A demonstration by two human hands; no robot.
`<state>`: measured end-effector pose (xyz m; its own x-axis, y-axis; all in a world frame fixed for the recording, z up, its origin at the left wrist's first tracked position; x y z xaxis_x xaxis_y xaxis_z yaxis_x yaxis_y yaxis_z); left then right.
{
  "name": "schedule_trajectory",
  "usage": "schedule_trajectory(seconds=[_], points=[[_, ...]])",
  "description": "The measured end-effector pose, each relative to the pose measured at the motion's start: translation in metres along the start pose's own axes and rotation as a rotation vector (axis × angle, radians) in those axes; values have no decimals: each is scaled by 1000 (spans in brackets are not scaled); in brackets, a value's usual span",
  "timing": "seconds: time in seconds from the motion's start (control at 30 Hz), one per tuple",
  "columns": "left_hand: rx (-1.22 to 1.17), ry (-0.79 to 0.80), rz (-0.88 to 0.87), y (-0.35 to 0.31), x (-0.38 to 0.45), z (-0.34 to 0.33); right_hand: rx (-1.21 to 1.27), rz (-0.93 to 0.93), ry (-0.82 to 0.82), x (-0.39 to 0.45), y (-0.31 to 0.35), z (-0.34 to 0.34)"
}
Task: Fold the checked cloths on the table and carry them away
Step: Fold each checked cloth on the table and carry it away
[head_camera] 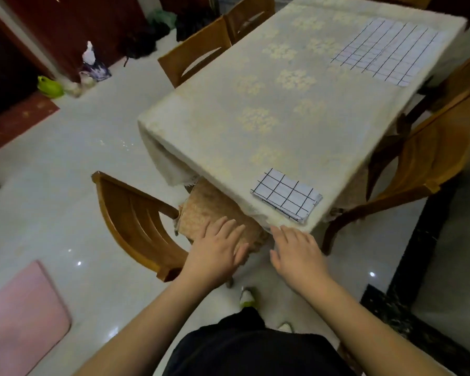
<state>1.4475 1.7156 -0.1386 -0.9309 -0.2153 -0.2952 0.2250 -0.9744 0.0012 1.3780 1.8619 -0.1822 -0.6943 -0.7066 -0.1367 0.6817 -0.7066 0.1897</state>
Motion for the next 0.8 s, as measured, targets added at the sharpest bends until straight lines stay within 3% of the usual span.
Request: schedule_trajectory(seconds=[0.5, 0.8], points=[[-130, -36, 479, 140, -152, -34, -37, 413, 5, 18, 196, 9], [-258, -52, 602, 249, -253, -80, -72, 581, 153, 1, 357, -28]])
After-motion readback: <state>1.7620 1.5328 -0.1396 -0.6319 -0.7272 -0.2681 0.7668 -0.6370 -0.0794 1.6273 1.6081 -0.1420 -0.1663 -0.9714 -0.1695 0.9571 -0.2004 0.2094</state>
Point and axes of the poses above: each hand's wrist, its own x-axis towards the middle knuckle, its own z-axis out of the back of the hand, y = z × x, the point moved 6 cm from there along x, towards the middle knuckle, and after that the axes turned 5 degrees about z, right-handed, at the moved point
